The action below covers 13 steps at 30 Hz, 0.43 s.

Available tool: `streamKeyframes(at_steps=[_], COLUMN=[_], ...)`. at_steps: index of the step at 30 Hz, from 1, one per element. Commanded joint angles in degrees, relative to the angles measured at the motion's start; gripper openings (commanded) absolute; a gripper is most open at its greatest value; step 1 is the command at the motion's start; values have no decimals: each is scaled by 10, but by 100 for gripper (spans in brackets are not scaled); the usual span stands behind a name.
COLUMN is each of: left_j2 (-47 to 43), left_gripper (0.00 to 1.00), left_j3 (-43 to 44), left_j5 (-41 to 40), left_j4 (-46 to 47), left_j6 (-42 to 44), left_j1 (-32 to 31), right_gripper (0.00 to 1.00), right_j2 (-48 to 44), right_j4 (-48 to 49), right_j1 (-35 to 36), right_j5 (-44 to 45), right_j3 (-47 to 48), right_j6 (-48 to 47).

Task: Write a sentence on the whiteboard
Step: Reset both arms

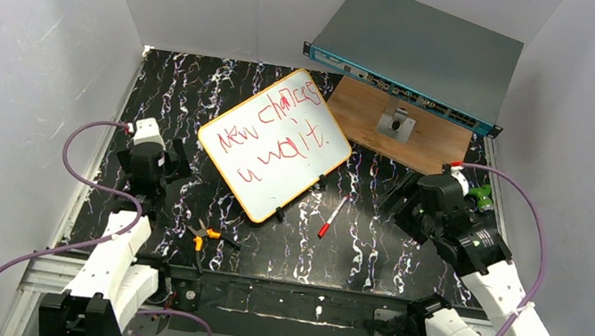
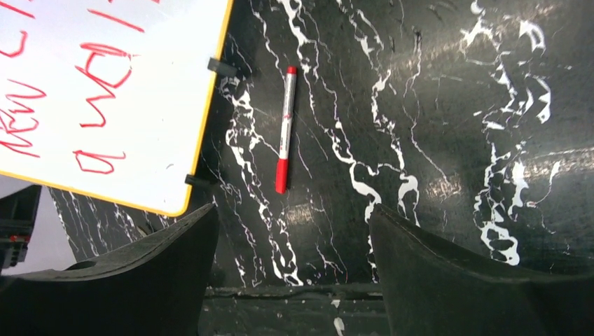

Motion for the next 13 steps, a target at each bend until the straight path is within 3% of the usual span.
streamKeyframes(at_steps=[1, 6, 13], left_j2=[-10, -22, -37], left_gripper=[98, 98, 98], left_j3=[-1, 1, -1], left_j5=[3, 2, 2], left_j4=[25, 11, 3], left_j6=[-6, 3, 12], left_j1=[3, 4, 6], right_gripper=[85, 85, 86], right_j2=[3, -34, -24], right_j4=[-3, 78, 57], right_j1=[-2, -1, 0], right_j5=[-47, -106, -113], right_j3=[9, -38, -33], right_j6=[11, -3, 4])
